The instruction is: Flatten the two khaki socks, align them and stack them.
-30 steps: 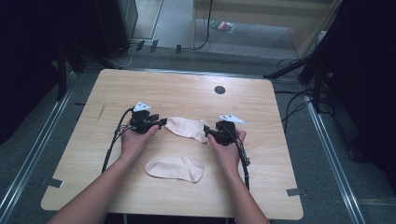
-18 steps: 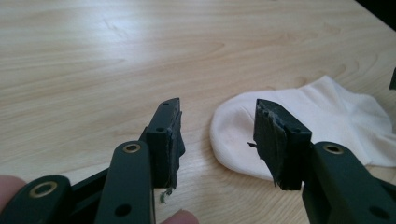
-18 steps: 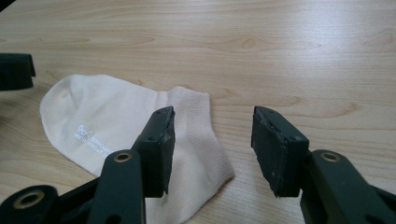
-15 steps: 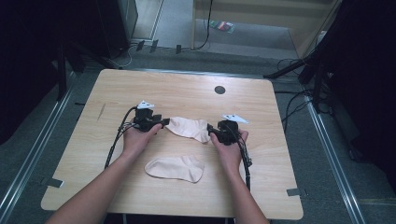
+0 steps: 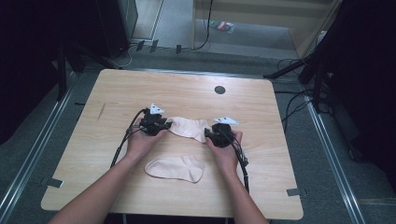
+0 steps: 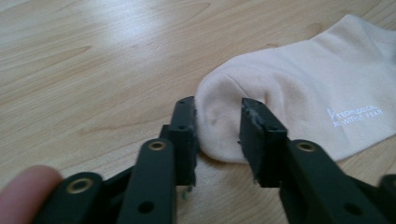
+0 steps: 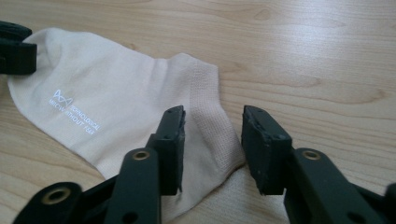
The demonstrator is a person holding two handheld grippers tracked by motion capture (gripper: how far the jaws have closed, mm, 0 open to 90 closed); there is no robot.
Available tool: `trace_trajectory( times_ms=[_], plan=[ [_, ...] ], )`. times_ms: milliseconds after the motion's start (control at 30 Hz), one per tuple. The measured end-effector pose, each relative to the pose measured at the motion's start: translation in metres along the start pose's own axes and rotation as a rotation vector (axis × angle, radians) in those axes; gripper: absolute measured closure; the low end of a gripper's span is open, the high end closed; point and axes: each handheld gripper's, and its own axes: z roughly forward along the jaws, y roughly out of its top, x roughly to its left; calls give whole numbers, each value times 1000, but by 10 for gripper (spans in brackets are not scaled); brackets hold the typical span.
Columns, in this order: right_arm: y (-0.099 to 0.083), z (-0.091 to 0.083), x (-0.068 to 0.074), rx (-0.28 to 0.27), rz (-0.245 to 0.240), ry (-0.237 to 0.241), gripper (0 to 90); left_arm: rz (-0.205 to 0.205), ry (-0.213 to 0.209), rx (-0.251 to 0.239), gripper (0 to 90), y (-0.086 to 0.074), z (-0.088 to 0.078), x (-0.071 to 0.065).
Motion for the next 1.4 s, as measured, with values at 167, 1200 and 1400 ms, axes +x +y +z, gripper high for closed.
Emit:
trace_trajectory(
  times_ms=[167, 1200, 1400],
  plan=[
    [-4, -2, 1, -8, -25, -31, 833, -31, -57, 13, 887, -1, -2, 6],
    [-12, -61, 17, -91, 32, 116, 869, -50, -140, -120, 900, -47, -94, -2],
    [-16, -71, 21, -95, 21, 136, 869, -51, -152, -136, 900, -55, -106, -6]
  ],
)
